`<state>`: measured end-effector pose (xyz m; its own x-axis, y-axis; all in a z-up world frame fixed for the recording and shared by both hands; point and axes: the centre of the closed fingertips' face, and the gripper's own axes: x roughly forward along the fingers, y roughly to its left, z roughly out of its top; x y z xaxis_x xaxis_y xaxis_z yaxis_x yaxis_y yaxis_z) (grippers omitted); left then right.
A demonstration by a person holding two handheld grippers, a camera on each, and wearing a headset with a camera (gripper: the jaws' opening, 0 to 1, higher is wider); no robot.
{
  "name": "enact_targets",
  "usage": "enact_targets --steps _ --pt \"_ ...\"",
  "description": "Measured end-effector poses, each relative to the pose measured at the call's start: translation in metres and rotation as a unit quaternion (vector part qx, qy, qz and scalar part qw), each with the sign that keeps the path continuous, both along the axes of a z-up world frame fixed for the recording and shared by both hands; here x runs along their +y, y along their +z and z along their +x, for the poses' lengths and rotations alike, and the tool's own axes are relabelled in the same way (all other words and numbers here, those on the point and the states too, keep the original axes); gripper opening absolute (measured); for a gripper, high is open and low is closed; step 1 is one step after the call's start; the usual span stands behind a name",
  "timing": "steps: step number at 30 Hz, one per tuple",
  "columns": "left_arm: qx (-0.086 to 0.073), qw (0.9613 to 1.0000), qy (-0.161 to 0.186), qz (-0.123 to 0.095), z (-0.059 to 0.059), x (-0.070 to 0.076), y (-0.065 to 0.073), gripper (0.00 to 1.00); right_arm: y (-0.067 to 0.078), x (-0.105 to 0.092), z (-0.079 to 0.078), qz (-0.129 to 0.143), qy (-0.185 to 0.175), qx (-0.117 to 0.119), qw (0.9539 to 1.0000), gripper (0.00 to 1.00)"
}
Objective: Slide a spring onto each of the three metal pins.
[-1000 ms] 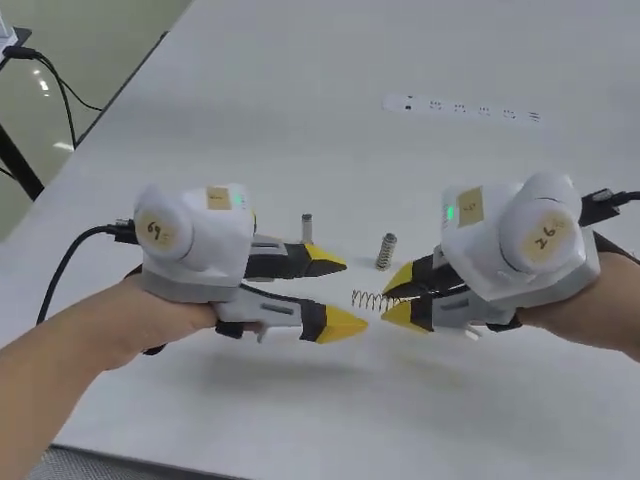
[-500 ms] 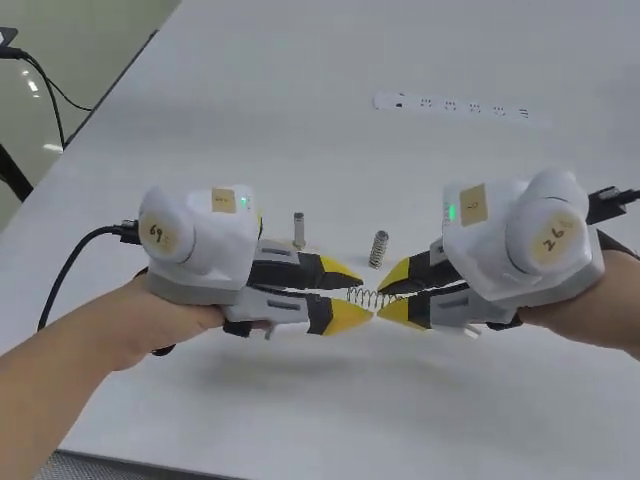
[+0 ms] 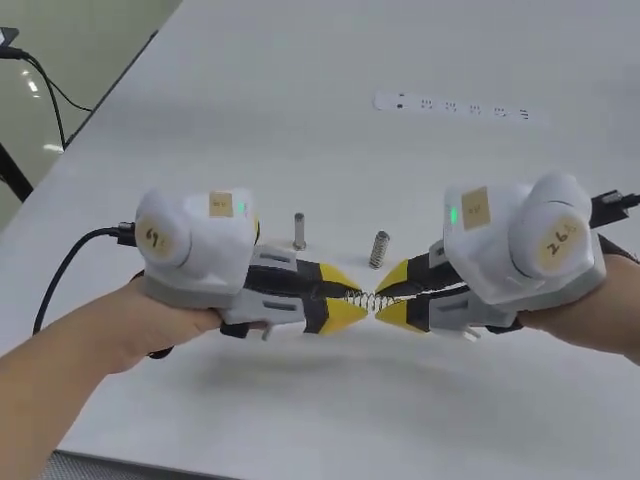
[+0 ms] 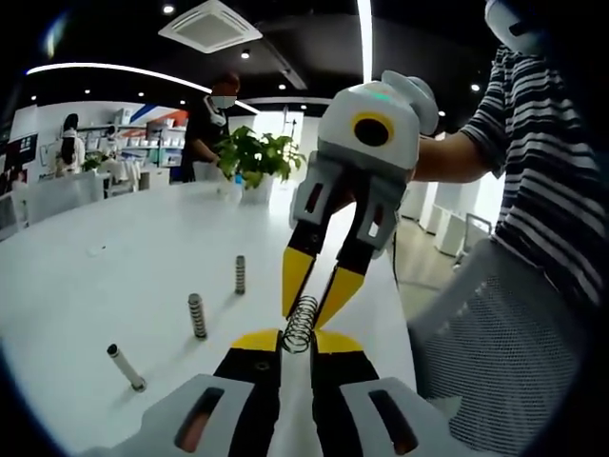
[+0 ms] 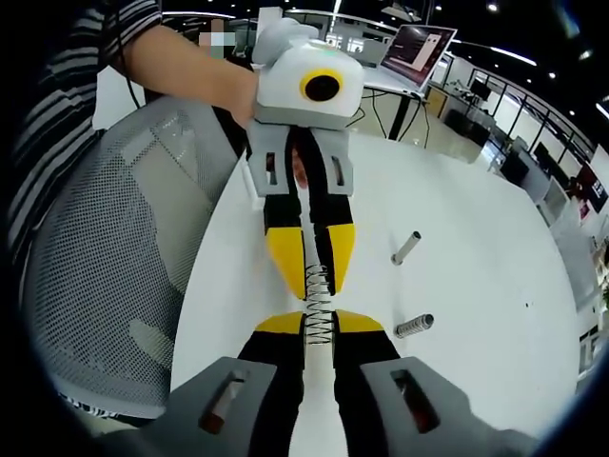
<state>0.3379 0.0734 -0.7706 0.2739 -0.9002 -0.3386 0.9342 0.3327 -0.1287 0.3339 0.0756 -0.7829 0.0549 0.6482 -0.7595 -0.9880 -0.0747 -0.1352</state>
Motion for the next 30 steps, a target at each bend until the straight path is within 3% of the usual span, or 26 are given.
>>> enact_targets --steps 9,13,14,22,27,30 --pt "0.002 0.9998 -0.019 0.001 -0.005 0.000 0.002 0.03 0.001 0.001 -0.004 0.016 -0.007 0.019 0.9997 0.08" --pt "0.004 0.9997 -0.026 0.001 -0.007 -0.001 0.002 0.03 -0.006 -0.007 -0.005 0.000 -0.028 0.038 0.9989 0.14" --pt "0.005 0.9997 -0.024 0.000 -0.007 -0.001 0.003 0.03 -0.009 -0.010 -0.004 -0.003 -0.035 0.038 0.9987 0.17" --pt "0.011 0.9993 -0.035 0.000 -0.011 -0.002 0.001 0.03 -0.006 -0.015 -0.005 0.006 -0.030 0.023 0.9993 0.13" --pt "0.011 0.9992 -0.037 -0.002 -0.012 -0.005 0.001 0.03 -0.005 -0.015 -0.009 0.003 -0.014 0.023 0.9996 0.10" --pt "0.012 0.9992 -0.037 -0.002 -0.012 -0.005 0.001 0.03 -0.006 -0.014 -0.010 0.001 -0.004 0.011 0.9999 0.08"
